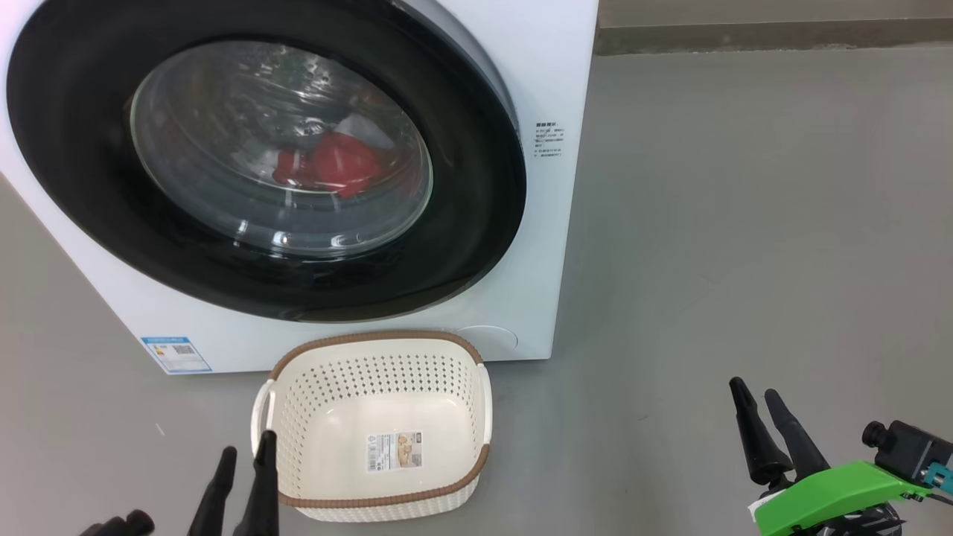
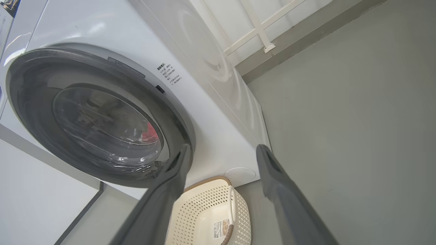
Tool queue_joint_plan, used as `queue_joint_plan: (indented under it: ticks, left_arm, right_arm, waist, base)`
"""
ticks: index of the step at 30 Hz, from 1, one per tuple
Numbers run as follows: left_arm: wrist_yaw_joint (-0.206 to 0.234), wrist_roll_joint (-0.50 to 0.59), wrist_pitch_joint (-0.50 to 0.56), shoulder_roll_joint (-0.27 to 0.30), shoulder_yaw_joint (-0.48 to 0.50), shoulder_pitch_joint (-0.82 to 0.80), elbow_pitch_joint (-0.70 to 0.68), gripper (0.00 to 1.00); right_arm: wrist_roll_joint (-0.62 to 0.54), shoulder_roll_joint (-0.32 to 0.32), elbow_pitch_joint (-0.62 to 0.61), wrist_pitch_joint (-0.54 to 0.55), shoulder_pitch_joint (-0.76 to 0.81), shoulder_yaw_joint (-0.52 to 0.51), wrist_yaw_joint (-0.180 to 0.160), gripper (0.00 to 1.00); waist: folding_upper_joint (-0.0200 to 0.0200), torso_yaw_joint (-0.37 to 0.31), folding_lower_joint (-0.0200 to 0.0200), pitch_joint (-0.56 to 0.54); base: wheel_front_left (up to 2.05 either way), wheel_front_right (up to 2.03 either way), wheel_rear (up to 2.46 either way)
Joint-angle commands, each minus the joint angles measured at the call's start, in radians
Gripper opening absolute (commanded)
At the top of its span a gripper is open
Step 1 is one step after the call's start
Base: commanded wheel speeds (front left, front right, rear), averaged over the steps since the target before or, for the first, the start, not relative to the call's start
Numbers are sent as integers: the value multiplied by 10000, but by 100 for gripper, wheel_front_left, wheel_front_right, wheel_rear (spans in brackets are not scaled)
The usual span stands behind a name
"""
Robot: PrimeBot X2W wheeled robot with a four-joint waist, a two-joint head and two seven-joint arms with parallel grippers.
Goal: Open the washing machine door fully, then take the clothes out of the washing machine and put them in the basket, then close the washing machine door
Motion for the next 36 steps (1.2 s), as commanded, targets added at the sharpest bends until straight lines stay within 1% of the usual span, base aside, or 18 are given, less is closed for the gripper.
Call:
queue_joint_plan:
  ticks: [1,23,36]
  left_arm:
    - [64,450,-150,170,150,-55,-373,100]
    - [118,3020,-803,204,132,145,-908,100]
    - [38,4302,-1188,225,136,237,-950,100]
  right_arm:
    - [-361,-184,-316,-171,-157,213,-4,100]
    - [-2602,-347,-596,-817,-49,395,-6,100]
    - [-4166,-269,-689,-1199,172,114,-7,100]
  waist:
    - [0,-1,0,8]
    - [0,-73,0,105]
    - [0,-118,0,225]
  base:
    - [0,0,0]
    - [0,0,0]
    - [0,0,0]
